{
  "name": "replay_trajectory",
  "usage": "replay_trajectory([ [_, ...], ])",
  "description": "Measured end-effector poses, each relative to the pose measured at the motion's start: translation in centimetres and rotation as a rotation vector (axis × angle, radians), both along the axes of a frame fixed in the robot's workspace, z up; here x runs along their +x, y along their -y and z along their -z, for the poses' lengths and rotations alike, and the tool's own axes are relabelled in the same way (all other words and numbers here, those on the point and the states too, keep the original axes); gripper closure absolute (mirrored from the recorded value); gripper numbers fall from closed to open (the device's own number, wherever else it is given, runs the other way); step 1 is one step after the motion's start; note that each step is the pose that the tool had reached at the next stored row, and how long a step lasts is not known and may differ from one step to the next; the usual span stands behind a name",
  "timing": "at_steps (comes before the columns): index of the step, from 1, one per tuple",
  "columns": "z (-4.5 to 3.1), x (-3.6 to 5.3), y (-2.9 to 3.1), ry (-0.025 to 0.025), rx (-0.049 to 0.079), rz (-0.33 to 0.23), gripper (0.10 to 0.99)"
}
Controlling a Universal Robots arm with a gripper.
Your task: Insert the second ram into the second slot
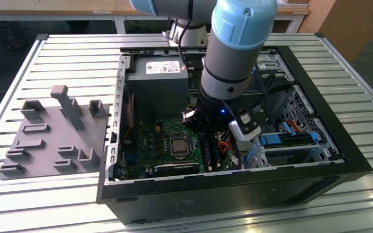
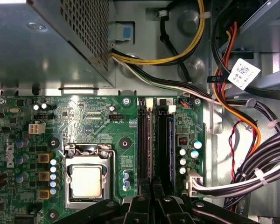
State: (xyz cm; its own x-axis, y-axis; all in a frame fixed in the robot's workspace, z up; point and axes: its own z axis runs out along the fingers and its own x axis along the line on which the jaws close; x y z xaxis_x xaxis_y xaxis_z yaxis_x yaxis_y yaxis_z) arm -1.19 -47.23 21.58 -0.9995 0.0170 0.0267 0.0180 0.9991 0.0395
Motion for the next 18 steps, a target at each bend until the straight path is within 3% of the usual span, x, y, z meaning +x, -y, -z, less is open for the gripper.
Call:
replay_trajectory([
  [11,0.3,0.0,0.0,-0.0001,0.0,0.0,0.941],
  [12,0.29,0.0,0.0,0.0,0.0,0.0,0.878],
  [18,-0.66,0.0,0.0,-0.0001,0.0,0.0,0.878],
])
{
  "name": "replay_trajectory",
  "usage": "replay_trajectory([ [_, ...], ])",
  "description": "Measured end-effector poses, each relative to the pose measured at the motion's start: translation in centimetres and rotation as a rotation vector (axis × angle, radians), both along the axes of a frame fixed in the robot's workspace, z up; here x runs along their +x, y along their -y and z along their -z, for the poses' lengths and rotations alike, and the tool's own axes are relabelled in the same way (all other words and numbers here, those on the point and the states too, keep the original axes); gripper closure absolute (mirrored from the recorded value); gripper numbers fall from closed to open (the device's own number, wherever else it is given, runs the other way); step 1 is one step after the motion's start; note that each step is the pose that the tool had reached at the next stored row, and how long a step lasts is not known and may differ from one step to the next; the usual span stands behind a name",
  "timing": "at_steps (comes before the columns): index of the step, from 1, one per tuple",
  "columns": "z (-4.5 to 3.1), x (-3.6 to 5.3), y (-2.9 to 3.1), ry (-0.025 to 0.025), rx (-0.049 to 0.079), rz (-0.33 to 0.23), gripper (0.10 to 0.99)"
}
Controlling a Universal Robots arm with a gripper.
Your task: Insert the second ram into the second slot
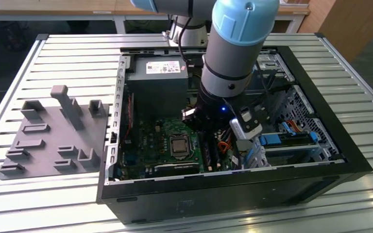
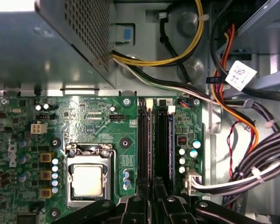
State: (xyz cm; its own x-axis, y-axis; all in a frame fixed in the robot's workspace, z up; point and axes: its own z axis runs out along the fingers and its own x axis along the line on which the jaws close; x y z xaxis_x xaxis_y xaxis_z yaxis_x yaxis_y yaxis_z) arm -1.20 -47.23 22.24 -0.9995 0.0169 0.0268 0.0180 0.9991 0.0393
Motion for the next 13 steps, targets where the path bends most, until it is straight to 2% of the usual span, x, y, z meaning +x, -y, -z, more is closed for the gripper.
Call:
replay_trajectory([
  [5,-0.27,0.0,0.0,0.0001,0.0,0.0,0.89],
  [6,-0.27,0.0,0.0,0.0001,0.0,0.0,0.957],
  [8,-0.28,0.0,0.0,0.0,0.0,0.0,0.98],
  [13,-0.11,0.0,0.0,0.0,0.0,0.0,0.98],
])
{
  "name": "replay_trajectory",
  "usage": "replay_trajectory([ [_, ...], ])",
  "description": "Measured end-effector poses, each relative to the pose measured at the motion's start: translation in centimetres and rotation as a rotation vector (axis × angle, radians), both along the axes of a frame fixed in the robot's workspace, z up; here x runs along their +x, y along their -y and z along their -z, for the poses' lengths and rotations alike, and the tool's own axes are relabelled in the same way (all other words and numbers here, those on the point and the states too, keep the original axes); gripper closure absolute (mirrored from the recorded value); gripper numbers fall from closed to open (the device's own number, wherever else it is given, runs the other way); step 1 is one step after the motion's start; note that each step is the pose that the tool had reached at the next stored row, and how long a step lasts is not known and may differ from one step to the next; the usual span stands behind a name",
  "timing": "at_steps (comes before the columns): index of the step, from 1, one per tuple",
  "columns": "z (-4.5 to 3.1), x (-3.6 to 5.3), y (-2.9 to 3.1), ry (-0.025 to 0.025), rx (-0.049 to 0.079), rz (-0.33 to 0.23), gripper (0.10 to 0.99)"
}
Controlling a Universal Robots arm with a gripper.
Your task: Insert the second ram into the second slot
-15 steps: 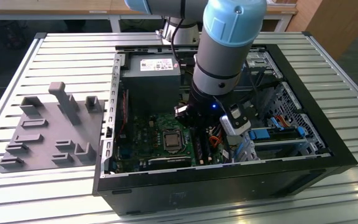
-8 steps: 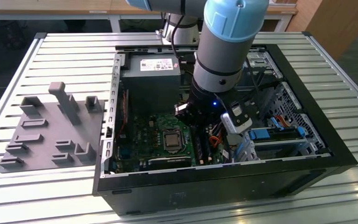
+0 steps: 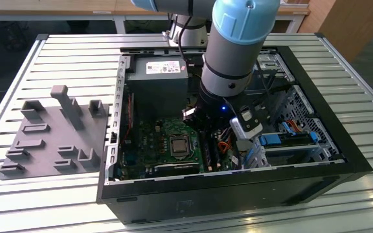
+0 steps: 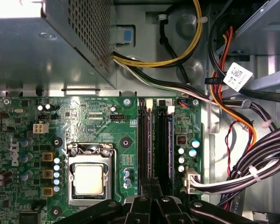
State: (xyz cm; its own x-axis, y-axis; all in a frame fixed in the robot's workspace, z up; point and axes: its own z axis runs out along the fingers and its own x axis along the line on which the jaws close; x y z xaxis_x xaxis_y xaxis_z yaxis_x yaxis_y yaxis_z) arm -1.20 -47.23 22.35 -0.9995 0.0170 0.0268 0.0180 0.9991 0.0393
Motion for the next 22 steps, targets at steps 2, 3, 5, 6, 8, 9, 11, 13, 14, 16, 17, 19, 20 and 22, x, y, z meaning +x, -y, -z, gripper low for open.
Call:
replay_trajectory([
  [2,0.19,0.0,0.0,0.0,0.0,0.0,0.98],
  [3,0.27,0.0,0.01,-0.0001,0.0,0.0,0.98],
  [5,0.44,-0.01,0.02,-0.0004,0.0,0.0,0.98],
  [6,0.6,-0.01,0.02,-0.0005,0.0,0.0,0.98],
  [8,0.9,-0.01,0.02,-0.0007,0.0,0.0,0.98],
  [9,1.0,-0.01,0.01,-0.0008,-0.001,0.0,0.98],
  [11,1.03,0.01,-0.02,-0.0018,-0.004,0.0,0.98],
  [13,0.96,0.01,-0.03,-0.0022,-0.006,0.0,0.98],
  [14,0.89,0.01,-0.04,-0.002,-0.005,0.0,0.98],
  [16,0.72,0.0,-0.02,0.0003,0.002,0.0,0.98],
  [17,0.48,0.01,-0.05,0.0009,0.004,0.0,0.98],
  [19,-0.41,-0.01,0.0,0.0,0.001,0.0,0.98],
  [20,-0.84,-0.01,-0.01,0.0,0.001,0.0,0.98],
  [22,-1.43,-0.01,0.0,0.0,0.001,0.0,0.98],
])
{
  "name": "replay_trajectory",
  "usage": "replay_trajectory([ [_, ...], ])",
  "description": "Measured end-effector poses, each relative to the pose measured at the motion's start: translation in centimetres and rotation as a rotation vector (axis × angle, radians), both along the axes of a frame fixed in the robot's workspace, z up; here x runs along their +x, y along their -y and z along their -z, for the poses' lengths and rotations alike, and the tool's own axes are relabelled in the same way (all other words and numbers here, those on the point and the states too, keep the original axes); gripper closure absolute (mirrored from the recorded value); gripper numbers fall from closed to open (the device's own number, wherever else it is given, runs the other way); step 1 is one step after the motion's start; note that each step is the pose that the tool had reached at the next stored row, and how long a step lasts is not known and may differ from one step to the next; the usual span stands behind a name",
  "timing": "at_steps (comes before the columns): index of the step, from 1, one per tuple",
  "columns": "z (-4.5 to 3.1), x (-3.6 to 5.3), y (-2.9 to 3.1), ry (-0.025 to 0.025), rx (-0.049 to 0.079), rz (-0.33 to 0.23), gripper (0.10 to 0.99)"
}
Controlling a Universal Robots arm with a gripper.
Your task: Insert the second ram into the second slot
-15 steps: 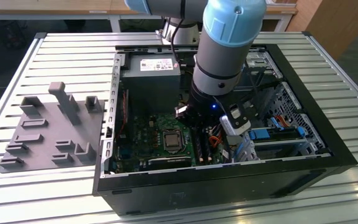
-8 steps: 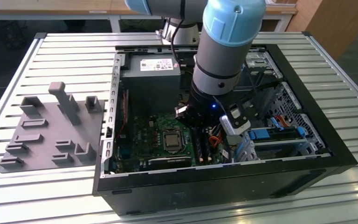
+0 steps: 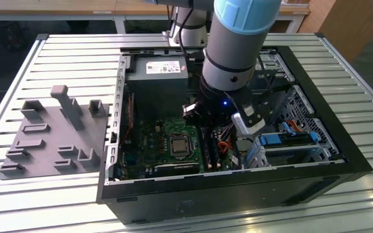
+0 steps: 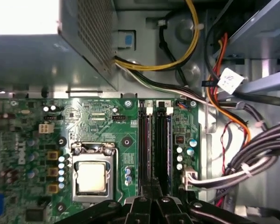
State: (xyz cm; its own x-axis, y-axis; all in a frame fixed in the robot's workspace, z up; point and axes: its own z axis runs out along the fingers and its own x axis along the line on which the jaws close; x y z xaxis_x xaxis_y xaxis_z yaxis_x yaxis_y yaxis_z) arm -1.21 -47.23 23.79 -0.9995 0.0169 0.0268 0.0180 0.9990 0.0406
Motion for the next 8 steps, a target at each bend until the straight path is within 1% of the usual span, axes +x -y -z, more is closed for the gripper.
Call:
replay_trajectory([
  [8,-1.08,0.0,-0.01,-0.0001,0.0,0.0,0.98],
])
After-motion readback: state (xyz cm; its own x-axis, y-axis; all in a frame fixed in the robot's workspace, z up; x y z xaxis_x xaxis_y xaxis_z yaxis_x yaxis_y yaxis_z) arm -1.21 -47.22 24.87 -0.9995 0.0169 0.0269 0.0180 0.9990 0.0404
